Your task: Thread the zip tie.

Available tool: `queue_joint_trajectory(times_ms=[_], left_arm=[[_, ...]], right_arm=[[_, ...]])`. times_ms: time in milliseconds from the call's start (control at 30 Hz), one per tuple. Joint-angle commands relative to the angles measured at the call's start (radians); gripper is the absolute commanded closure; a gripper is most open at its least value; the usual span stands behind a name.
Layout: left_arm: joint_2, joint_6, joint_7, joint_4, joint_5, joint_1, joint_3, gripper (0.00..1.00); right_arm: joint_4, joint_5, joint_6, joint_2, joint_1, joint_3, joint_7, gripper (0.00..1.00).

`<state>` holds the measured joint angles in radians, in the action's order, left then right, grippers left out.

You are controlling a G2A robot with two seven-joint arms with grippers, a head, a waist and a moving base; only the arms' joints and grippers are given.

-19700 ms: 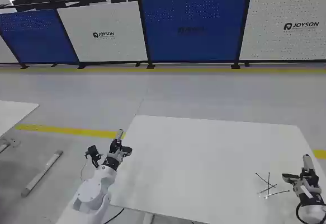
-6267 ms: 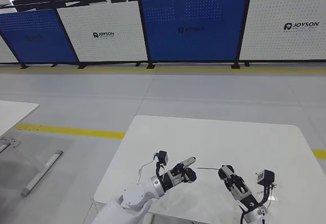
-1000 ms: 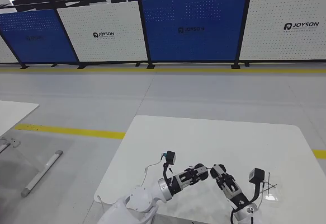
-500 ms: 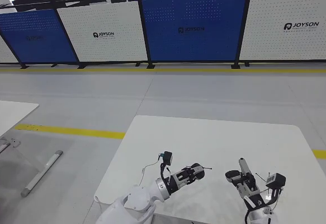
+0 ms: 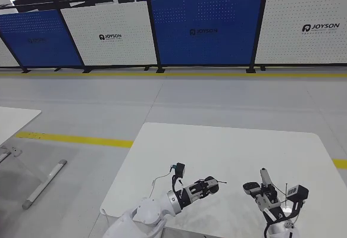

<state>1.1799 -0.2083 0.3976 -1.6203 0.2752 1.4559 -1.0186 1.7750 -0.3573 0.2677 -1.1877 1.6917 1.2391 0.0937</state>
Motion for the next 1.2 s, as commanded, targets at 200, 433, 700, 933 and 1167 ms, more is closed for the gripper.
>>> queue_joint_trajectory(times_ms=[200,433,700,933,1167], left_arm=[[0.000,0.000,0.000,0.000,0.000,0.000,0.000,1.00],[-0.001,-0.038,-0.031,-0.046,0.000,0.008,-0.011,1.00],[-0.016,-0.132,-0.050,-0.212,-0.027,0.097,-0.073,1.00],[-0.020,-0.132,-0.059,-0.263,-0.044,0.128,-0.096,1.00],[-0.020,-0.132,-0.059,-0.263,-0.044,0.128,-0.096,1.00]], right_arm=[[0.000,0.000,0.000,0.000,0.000,0.000,0.000,0.00],[0.000,0.000,0.000,0.000,0.000,0.000,0.000,0.00],[0.000,0.000,0.000,0.000,0.000,0.000,0.000,0.00],[0.000,0.000,0.000,0.000,0.000,0.000,0.000,0.00],[0.000,0.000,0.000,0.000,0.000,0.000,0.000,0.00]])
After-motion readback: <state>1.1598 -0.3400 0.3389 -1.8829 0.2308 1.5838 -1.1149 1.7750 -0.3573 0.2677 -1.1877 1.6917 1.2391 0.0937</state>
